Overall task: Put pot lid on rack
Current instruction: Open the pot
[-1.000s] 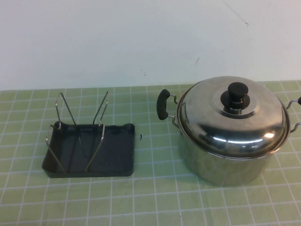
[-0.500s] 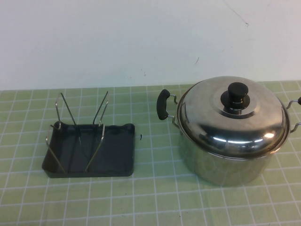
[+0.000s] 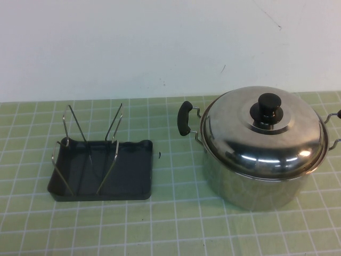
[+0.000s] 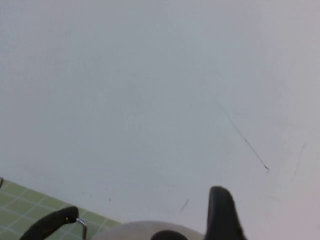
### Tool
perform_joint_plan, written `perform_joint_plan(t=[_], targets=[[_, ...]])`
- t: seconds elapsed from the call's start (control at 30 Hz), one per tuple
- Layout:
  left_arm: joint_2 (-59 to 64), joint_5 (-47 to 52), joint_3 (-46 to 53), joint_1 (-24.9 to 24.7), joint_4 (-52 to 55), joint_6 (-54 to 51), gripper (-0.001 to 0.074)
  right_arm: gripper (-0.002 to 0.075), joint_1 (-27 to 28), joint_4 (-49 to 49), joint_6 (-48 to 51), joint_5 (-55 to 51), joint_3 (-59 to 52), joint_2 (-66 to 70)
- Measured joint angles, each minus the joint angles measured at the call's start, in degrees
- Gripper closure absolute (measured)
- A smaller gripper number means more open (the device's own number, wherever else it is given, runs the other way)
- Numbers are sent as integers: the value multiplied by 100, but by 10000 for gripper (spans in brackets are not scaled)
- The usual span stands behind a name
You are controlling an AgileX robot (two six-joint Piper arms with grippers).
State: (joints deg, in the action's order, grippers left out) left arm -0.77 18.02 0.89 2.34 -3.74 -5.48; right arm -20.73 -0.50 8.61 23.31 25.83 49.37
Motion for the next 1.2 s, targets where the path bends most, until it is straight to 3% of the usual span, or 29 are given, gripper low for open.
perform_joint_plan(t=[0.2, 0.37, 0.67, 1.03, 1.2], targets=[[0, 0, 0, 0, 0, 0, 739, 295, -54, 421, -217, 2291, 133, 2030], [0, 0, 0, 0, 0, 0, 739, 290, -67, 660, -712, 3069, 544, 3378], [0, 0, 0, 0, 0, 0, 738, 288, -80, 896, -861, 3248, 1202, 4471], [0, 0, 0, 0, 0, 13, 738, 288, -80, 702, -861, 2813, 1408, 4738], [0, 0, 0, 0, 0, 13, 739, 375, -80, 713, -861, 2688, 1408, 4738]])
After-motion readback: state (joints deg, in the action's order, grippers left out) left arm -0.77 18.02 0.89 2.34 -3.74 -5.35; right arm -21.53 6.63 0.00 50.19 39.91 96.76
